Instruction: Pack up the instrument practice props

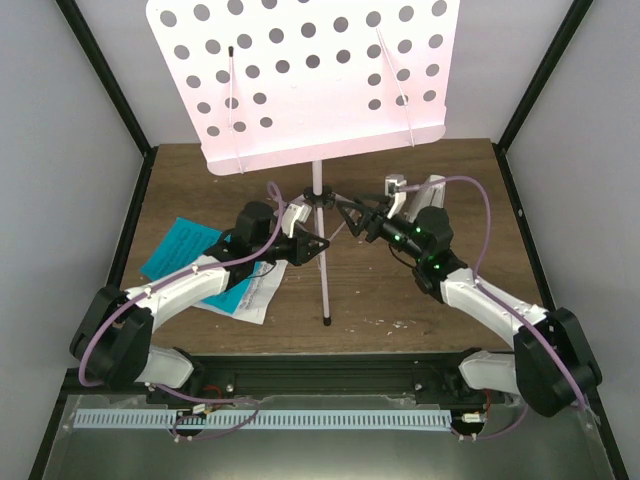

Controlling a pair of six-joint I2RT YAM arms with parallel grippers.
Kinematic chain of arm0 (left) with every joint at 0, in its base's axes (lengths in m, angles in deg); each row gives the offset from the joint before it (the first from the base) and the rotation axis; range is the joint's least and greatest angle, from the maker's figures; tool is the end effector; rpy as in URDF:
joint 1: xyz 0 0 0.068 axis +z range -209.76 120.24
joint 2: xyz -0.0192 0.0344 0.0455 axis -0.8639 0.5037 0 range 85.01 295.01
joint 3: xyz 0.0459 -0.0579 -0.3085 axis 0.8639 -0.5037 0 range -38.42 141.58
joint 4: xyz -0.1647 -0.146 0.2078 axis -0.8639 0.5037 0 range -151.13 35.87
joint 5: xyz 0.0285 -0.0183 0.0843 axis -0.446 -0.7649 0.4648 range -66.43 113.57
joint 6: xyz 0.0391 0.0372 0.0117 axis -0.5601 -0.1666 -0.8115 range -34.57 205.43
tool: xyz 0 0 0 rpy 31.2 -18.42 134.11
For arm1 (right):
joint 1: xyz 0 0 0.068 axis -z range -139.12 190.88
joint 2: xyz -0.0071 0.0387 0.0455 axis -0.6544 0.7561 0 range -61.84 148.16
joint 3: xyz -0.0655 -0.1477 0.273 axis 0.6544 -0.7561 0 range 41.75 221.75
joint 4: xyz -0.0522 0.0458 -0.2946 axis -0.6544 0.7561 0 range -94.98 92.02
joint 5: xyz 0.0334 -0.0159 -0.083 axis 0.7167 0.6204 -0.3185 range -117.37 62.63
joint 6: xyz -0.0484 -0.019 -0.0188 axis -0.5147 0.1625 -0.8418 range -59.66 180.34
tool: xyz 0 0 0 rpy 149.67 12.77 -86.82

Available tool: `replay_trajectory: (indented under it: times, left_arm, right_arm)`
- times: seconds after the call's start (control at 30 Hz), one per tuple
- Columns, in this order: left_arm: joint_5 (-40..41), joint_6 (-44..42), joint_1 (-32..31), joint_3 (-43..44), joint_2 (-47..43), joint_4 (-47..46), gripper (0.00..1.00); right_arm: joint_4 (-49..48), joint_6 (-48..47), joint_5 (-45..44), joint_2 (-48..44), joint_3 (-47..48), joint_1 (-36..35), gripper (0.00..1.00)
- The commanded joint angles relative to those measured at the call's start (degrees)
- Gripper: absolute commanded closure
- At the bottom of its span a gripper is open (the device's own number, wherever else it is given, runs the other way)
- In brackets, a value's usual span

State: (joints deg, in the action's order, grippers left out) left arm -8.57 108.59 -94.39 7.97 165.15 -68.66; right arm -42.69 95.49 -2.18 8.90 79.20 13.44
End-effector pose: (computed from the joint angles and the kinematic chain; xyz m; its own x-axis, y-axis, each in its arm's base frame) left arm 0.2644 -0.2070 0.2614 -0.6779 0.0635 -0.7324 0.6605 0.4900 -0.5689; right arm 0.2585 0.1523 0.3059 -0.4010 0.3789 -0.8341 -0.6882 0.4763 0.5472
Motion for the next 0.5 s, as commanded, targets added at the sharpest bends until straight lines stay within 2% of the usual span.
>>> replay_trajectory:
  times: [0.0, 0.23, 0.4, 0.47]
  left_arm:
    - [0.3, 4.4, 0.2, 1.6, -1.8, 2.1, 0.91]
    - [0.4, 4.9, 0.2, 1.1, -1.8, 1.6, 0.92]
    - [0.4, 4.8, 0.2, 1.2, -1.6, 1.8, 0.93]
    - [0.4, 4.8, 0.2, 1.4, -1.5, 1.9, 0.93]
  right_arm:
    - [2.8, 18.2, 10.0, 3.6, 7.3, 0.4, 0.25]
    - [3.9, 19.4, 12.0, 7.2, 9.2, 0.5, 0.51]
    - [6.0, 18.1, 10.5, 7.4, 9.1, 0.5, 0.53]
    - [6.5, 17.8, 10.0, 7.7, 9.1, 0.5, 0.5]
